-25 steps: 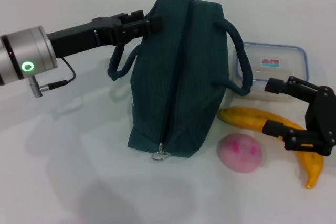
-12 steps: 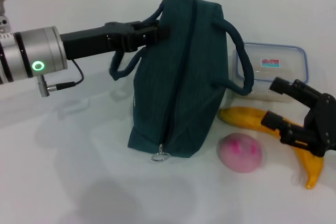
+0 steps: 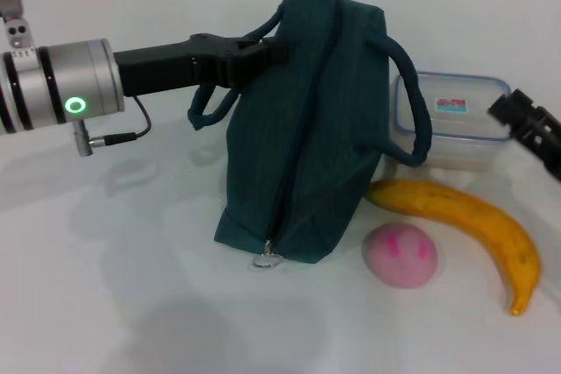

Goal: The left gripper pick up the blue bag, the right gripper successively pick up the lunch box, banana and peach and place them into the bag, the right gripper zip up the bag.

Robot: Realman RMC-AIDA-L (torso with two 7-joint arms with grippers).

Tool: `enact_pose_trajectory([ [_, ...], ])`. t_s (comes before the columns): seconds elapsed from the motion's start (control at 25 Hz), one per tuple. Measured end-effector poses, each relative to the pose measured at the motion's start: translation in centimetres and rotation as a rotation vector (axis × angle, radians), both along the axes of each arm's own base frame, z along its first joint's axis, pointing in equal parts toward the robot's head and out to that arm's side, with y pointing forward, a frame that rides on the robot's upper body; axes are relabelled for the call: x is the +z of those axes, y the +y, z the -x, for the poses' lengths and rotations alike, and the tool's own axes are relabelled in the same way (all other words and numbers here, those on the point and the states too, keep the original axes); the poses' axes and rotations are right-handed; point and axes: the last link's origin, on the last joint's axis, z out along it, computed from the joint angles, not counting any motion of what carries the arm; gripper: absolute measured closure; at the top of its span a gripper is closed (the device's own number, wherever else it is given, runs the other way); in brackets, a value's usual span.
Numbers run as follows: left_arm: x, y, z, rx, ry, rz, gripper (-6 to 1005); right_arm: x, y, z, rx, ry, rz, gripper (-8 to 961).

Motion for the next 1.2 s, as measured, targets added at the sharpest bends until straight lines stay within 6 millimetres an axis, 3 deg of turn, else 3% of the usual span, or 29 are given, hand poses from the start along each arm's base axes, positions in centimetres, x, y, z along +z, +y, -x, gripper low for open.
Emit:
enact_pose_trajectory([
  [0.16,0.0,-0.1,0.1,0.001,0.000,0.000,968,0.5,0.8,-1.3,-0.141,0.077,0.014,81],
  [0.44,0.2,-0.1,0.4,0.003,0.007,-0.005,968,1.7,0.2,-3.7,-0.308,0.188,-0.029,81],
  [0.72,0.2,0.3,0.0,-0.019,0.033,-0.010,968,1.1,1.0,-5.1,-0.448,0.237,0.034,80],
  [0.92,0.1,0.4,-0.2,-0.035,0.038,-0.020,968,0.4,1.6,-4.2,-0.403,0.199,0.072,80],
  [1.2,0.2,0.3,-0.1,-0.038,0.038,-0.026,968,0.7,0.9,-0.8,-0.099,0.061,-0.003,83],
])
